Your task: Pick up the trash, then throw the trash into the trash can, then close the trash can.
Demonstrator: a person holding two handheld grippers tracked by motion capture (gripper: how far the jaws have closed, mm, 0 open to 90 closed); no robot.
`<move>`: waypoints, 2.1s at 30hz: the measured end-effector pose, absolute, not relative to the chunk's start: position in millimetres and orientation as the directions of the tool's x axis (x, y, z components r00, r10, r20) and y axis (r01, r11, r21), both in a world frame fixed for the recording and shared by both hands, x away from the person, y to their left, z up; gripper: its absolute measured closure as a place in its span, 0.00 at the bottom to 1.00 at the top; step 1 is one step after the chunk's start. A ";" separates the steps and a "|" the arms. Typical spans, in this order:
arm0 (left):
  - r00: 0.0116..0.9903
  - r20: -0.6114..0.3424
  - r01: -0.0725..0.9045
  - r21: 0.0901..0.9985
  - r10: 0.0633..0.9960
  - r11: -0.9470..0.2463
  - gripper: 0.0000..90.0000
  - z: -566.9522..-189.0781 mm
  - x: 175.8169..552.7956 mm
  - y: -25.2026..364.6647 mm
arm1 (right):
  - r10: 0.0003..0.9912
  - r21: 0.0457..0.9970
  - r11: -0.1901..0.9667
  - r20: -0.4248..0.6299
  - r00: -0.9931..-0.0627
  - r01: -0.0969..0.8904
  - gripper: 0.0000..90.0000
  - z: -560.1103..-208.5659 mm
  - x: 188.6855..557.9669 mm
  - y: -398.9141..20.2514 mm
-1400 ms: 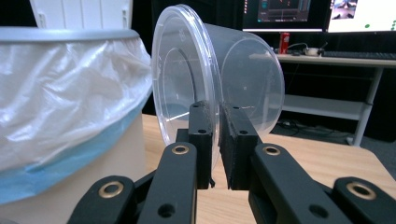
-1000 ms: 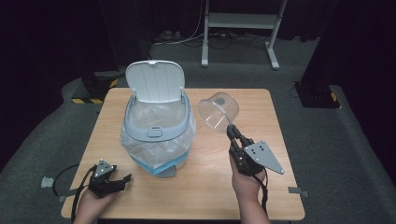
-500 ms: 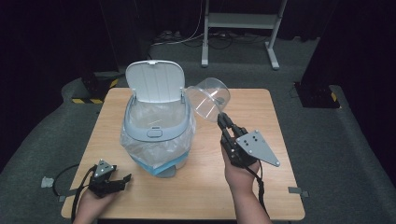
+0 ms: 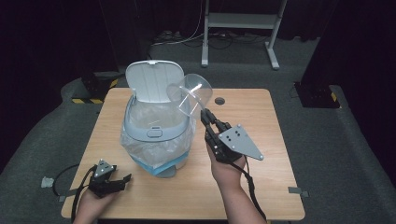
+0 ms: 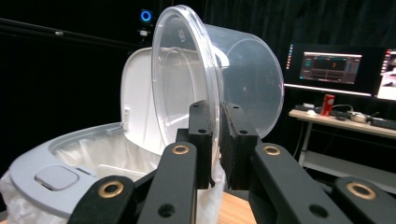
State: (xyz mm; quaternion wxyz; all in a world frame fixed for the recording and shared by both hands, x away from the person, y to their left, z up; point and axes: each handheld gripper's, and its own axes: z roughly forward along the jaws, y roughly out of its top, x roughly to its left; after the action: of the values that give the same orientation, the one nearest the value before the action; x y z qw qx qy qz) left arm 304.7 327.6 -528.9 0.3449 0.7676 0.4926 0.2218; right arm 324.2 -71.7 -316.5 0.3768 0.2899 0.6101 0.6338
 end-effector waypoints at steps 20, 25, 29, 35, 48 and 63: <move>0.420 0.001 0.602 0.748 0.908 -0.280 0.27 -528.9 304.6 327.7 | 0.772 0.994 0.060 -0.104 -0.627 -0.091 0.92 -330.0 332.3 -23.7; 0.420 0.001 0.602 0.748 0.907 -0.280 0.27 -528.9 304.7 327.7 | 0.766 0.995 0.065 -0.101 -0.635 -0.079 0.92 -333.9 334.6 -19.0; 0.421 0.001 0.602 0.748 0.907 -0.280 0.27 -528.9 304.7 327.6 | 0.758 0.998 0.061 -0.069 -0.649 -0.034 0.79 -336.7 340.5 -15.5; 0.423 0.002 0.601 0.748 0.906 -0.282 0.27 -528.9 304.7 327.6 | 0.771 0.998 0.053 -0.055 -0.634 -0.021 0.77 -337.6 341.5 -16.9; 0.424 -0.003 0.601 0.749 0.905 -0.279 0.28 -528.8 304.8 328.0 | 0.798 0.998 0.065 -0.062 -0.600 -0.016 0.76 -347.7 332.7 -39.1; 0.410 -0.005 0.601 0.754 0.912 -0.265 0.55 -526.2 305.2 330.4 | 0.850 0.977 0.183 -0.102 -0.517 0.109 0.71 -414.3 339.8 -83.7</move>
State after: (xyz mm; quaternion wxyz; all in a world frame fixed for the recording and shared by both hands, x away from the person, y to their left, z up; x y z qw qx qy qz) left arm 305.2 330.4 -526.2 0.3491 0.7635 0.4955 0.2230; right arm 339.8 -83.7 -414.3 0.3463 0.3489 0.6869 0.5353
